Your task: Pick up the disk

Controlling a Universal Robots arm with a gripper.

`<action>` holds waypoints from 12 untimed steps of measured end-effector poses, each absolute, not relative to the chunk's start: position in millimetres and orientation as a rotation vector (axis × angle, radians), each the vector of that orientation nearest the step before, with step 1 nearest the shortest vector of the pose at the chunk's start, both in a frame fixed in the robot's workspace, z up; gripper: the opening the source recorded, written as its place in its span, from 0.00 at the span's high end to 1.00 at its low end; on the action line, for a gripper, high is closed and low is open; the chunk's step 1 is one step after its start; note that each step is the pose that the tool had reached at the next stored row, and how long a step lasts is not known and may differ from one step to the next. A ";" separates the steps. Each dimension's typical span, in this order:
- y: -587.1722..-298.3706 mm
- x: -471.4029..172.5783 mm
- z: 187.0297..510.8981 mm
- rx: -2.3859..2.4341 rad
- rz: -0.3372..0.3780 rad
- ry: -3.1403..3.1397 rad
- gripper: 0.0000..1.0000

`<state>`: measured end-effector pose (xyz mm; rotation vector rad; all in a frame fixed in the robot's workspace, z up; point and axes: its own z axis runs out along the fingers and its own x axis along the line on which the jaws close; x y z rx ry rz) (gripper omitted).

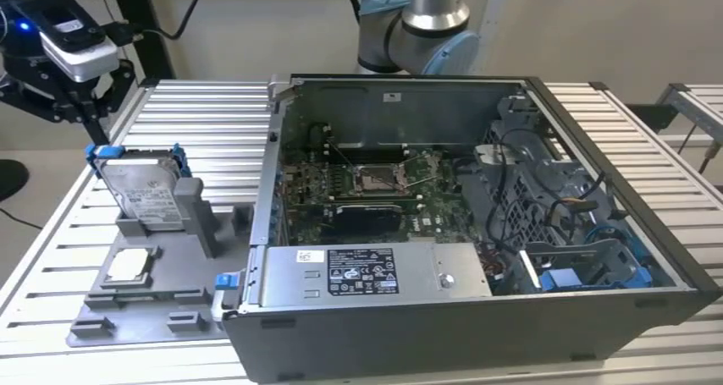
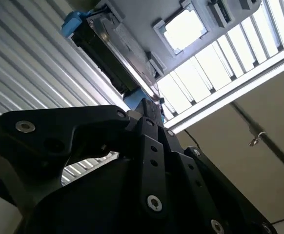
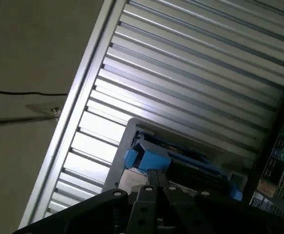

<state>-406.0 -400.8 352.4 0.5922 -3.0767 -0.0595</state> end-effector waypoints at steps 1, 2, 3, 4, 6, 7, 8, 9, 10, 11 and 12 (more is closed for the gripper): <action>-400.8 -406.0 352.5 0.621 -0.059 -3.071 1.00; -400.8 -406.0 352.5 0.647 -0.059 -3.065 1.00; -400.8 -406.0 352.5 0.674 -0.059 -3.059 1.00; -400.8 -406.0 352.4 0.703 -0.059 -3.052 1.00; -400.8 -406.0 352.5 0.758 -0.059 -3.038 1.00; -400.8 -406.0 352.5 0.787 -0.059 -3.030 1.00; -400.8 -406.0 352.5 0.814 -0.058 -3.023 1.00; -400.8 -406.0 352.5 0.842 -0.058 -3.015 1.00; -400.8 -406.0 352.5 0.869 -0.058 -3.007 1.00; -400.8 -406.0 352.4 0.896 -0.058 -2.998 1.00; -400.8 -406.0 352.5 0.922 -0.058 -2.990 1.00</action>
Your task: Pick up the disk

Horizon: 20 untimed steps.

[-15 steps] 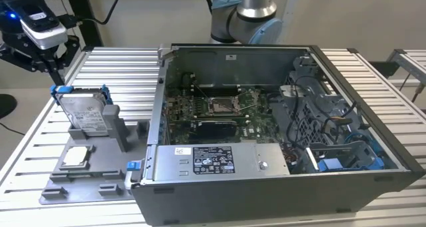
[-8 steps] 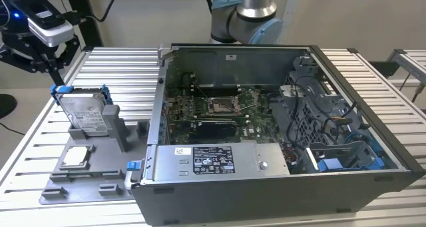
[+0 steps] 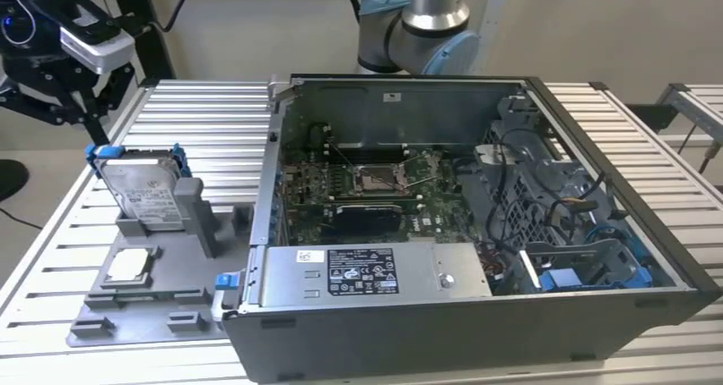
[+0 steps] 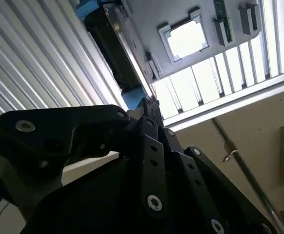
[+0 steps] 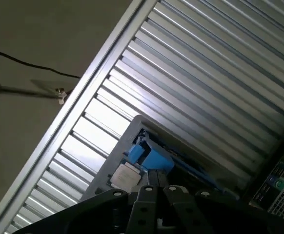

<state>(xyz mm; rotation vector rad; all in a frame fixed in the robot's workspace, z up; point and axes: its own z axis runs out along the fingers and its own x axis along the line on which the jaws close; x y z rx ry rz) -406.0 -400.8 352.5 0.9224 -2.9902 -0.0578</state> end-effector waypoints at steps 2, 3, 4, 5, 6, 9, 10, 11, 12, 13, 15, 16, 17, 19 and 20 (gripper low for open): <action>-400.8 -406.0 352.4 0.977 -0.057 -2.972 1.00; -400.8 -406.0 352.5 1.002 -0.057 -2.963 1.00; -400.8 -406.0 352.5 1.031 -0.057 -2.953 1.00; -400.8 -406.0 352.5 1.058 -0.057 -2.943 1.00; -400.8 -406.0 352.4 1.085 -0.057 -2.933 1.00; -400.8 -406.0 352.5 1.162 -0.056 -2.902 1.00; -400.8 -406.0 352.4 1.188 -0.056 -2.891 1.00; -400.8 -406.0 352.3 1.217 -0.055 -2.879 1.00; -400.8 -406.0 352.3 1.242 -0.055 -2.868 1.00; -400.8 -406.0 352.3 1.266 -0.055 -2.857 1.00; -400.8 -406.0 352.2 1.318 -0.054 -2.834 1.00; -400.8 -406.0 352.1 1.345 -0.054 -2.821 1.00; -400.8 -406.0 352.1 1.370 -0.053 -2.809 1.00; -400.8 -406.0 351.9 1.422 -0.052 -2.783 1.00; -400.8 -406.0 351.9 1.448 -0.052 -2.769 1.00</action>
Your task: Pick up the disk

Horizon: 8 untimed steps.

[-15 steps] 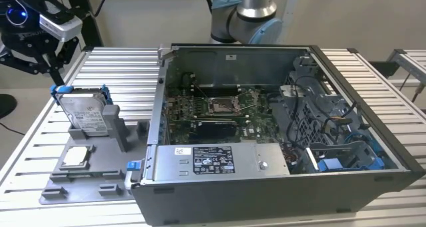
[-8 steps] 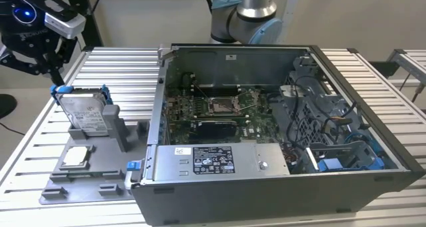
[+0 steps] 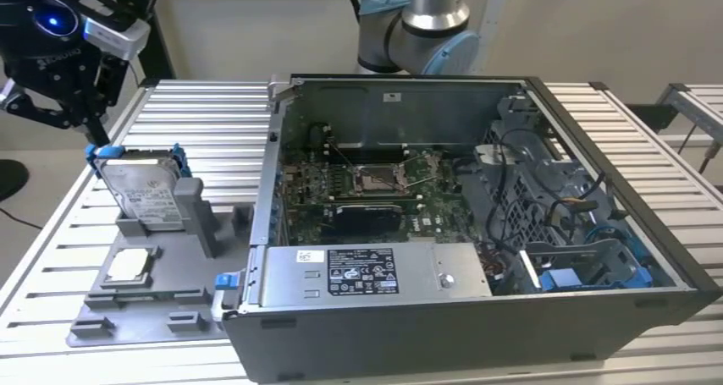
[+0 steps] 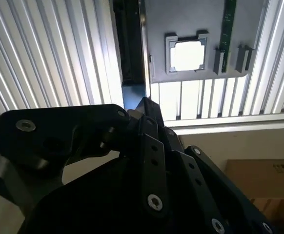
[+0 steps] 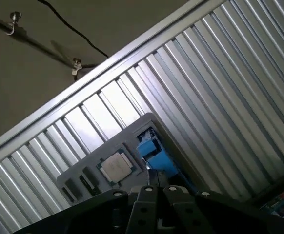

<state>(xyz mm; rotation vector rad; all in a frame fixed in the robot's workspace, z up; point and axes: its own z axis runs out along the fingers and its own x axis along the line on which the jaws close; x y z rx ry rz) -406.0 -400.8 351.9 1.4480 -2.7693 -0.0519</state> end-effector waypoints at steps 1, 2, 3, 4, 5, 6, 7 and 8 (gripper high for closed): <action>-400.8 -406.0 351.8 1.473 -0.051 -2.756 1.00; -400.8 -406.0 351.8 1.496 -0.051 -2.744 1.00; -400.8 -406.0 351.8 1.521 -0.050 -2.730 1.00; -400.8 -406.0 351.7 1.547 -0.050 -2.715 1.00; -400.8 -406.0 351.6 1.572 -0.049 -2.701 1.00; -400.8 -406.0 351.6 1.595 -0.049 -2.687 1.00; -400.8 -406.0 351.5 1.620 -0.048 -2.672 1.00; -400.8 -406.0 351.5 1.644 -0.048 -2.658 1.00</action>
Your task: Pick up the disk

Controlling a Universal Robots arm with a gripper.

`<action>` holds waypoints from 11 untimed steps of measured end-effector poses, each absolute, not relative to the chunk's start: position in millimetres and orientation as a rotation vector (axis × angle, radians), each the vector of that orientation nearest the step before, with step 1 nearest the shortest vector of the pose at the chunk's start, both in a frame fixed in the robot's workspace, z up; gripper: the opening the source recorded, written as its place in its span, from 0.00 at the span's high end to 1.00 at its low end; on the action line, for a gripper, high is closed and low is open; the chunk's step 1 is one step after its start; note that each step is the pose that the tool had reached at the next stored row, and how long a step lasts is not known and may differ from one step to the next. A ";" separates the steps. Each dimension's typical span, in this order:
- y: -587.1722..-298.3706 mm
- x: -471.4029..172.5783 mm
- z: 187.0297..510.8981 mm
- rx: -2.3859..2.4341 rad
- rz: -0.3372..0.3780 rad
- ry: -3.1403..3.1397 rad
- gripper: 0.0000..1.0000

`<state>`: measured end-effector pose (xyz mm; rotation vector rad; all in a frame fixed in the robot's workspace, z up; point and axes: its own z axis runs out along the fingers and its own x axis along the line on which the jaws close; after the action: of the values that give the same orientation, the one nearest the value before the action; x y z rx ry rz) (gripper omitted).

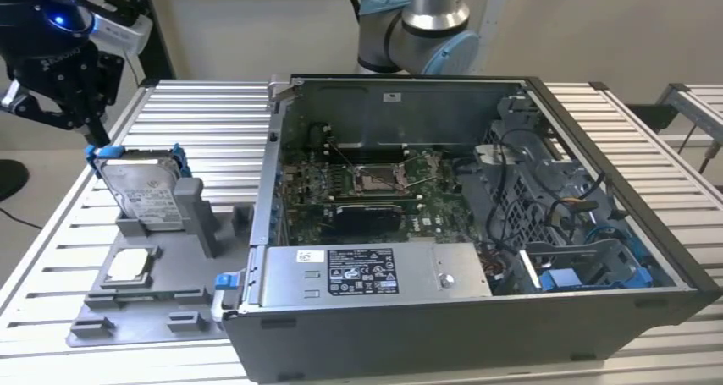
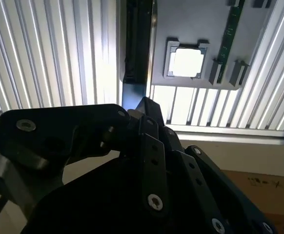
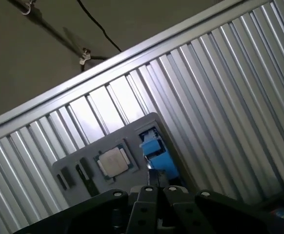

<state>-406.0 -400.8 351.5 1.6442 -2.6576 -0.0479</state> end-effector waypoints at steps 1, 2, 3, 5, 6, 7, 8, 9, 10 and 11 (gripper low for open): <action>-400.8 -406.0 351.4 1.668 -0.047 -2.643 1.00; -400.8 -406.0 351.4 1.692 -0.047 -2.628 1.00; -400.8 -406.0 351.3 1.716 -0.046 -2.612 1.00; -400.8 -406.0 351.2 1.766 -0.045 -2.579 1.00; -400.8 -406.0 351.2 1.787 -0.045 -2.564 1.00; -400.8 -406.0 351.1 1.811 -0.044 -2.547 1.00; -400.8 -406.0 351.1 1.834 -0.043 -2.531 1.00; -400.8 -406.0 351.0 1.857 -0.043 -2.514 1.00; -400.8 -406.0 351.0 1.881 -0.042 -2.497 1.00; -400.8 -406.0 350.9 1.902 -0.041 -2.481 1.00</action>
<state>-406.0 -400.8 350.9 1.9019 -2.4812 -0.0412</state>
